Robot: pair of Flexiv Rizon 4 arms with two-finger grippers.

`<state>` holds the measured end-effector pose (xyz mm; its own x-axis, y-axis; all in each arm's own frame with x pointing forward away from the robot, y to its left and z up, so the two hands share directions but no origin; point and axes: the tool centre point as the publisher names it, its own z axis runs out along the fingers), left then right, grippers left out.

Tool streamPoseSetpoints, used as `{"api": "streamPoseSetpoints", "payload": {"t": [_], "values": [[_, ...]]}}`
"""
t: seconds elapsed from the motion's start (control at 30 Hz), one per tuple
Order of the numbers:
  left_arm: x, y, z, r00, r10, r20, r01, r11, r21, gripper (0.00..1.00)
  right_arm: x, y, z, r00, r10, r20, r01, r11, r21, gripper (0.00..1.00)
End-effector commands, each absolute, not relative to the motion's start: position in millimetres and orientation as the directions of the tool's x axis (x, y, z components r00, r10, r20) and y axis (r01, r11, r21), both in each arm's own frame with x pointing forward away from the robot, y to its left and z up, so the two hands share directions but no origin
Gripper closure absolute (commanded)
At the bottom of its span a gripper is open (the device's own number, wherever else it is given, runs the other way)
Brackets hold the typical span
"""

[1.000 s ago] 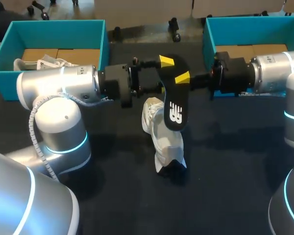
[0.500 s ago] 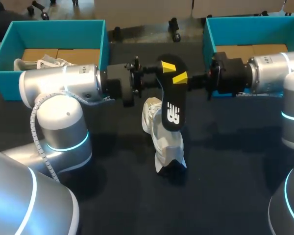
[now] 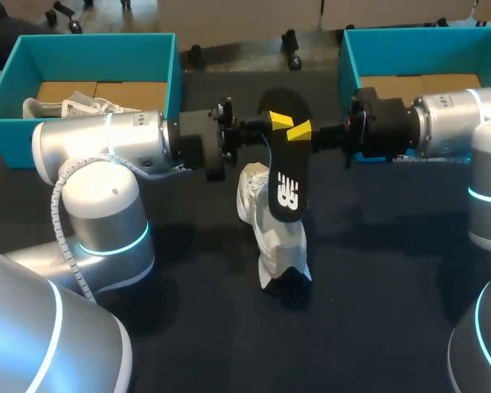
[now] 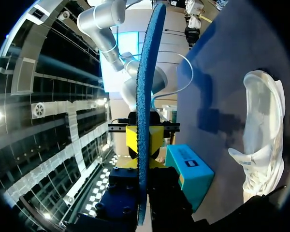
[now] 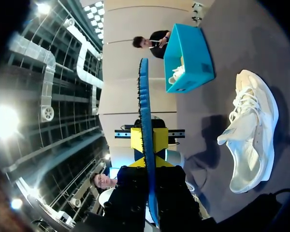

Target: Take the shoe out of the shoebox, open the shoe tongue, remove and reinsert the insole, then place the shoe into the shoebox

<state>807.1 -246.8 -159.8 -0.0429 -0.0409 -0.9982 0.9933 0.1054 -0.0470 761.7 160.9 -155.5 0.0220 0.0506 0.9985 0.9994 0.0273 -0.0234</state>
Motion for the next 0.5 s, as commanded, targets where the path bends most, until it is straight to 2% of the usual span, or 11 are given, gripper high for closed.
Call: {"api": "streamPoseSetpoints", "payload": {"t": [0.03, 0.07, 0.1, 0.5], "values": [[805, -247, -161, -0.060, -0.031, -0.998, 0.993, 0.104, -0.063, 1.00, 761, 161, -157, 0.017, 0.070, 0.997, 0.999, 0.034, -0.019, 0.58], [805, -247, -162, -0.064, -0.030, -0.997, 0.992, 0.103, -0.067, 1.00, 760, 160, -157, 0.014, 0.072, 0.997, 0.999, 0.035, -0.017, 0.05], [804, -246, -162, -0.069, -0.027, -0.997, 0.992, 0.101, -0.071, 1.00, 759, 159, -157, 0.011, 0.076, 0.997, 1.000, 0.029, -0.013, 0.00], [790, -235, -169, -0.171, 0.022, -0.985, 0.984, 0.056, -0.169, 1.00, 751, 141, -154, -0.106, 0.201, 0.974, 0.994, 0.019, 0.104, 0.00]]}}
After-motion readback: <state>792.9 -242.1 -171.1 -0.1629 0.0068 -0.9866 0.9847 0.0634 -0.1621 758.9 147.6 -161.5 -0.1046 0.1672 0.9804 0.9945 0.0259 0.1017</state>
